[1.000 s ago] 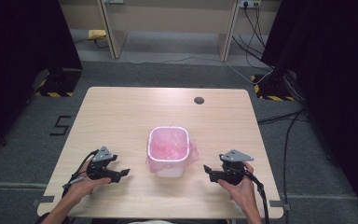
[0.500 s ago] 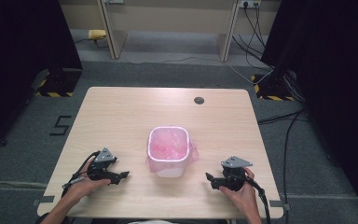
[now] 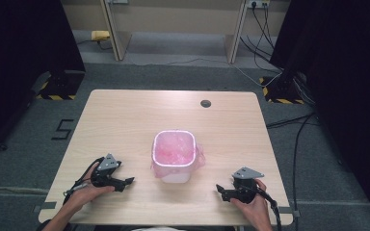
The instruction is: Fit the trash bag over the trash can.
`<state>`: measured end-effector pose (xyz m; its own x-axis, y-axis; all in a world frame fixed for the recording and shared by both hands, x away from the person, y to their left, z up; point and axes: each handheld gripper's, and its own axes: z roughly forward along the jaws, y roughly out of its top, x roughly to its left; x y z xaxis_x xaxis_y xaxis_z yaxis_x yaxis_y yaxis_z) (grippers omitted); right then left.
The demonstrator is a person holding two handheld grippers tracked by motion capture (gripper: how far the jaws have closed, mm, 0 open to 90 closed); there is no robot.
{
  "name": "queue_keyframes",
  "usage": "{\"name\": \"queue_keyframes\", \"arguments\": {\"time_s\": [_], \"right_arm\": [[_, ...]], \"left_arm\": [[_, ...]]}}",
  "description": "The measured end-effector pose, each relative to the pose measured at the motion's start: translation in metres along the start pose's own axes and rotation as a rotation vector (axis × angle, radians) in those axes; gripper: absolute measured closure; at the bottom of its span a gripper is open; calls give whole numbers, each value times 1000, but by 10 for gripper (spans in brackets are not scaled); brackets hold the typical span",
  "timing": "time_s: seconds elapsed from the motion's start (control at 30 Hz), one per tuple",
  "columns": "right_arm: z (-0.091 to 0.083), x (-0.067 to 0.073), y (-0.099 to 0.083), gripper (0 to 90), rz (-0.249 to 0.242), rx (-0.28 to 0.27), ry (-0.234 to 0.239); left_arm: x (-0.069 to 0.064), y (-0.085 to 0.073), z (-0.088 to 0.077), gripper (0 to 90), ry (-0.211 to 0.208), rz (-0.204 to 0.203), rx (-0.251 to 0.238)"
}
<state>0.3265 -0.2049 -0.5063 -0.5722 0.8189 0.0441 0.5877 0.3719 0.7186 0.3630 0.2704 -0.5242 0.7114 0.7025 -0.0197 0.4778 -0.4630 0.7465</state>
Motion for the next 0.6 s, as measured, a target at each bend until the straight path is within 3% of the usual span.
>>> {"name": "queue_keyframes", "arguments": {"time_s": [0.27,0.6], "right_arm": [[7,0,-1,186,-18,36,-27],[10,0,0,170,-27,33,-42]], "left_arm": [[0,0,0,126,0,0,0],[0,0,0,128,1,-2,-1]]}}
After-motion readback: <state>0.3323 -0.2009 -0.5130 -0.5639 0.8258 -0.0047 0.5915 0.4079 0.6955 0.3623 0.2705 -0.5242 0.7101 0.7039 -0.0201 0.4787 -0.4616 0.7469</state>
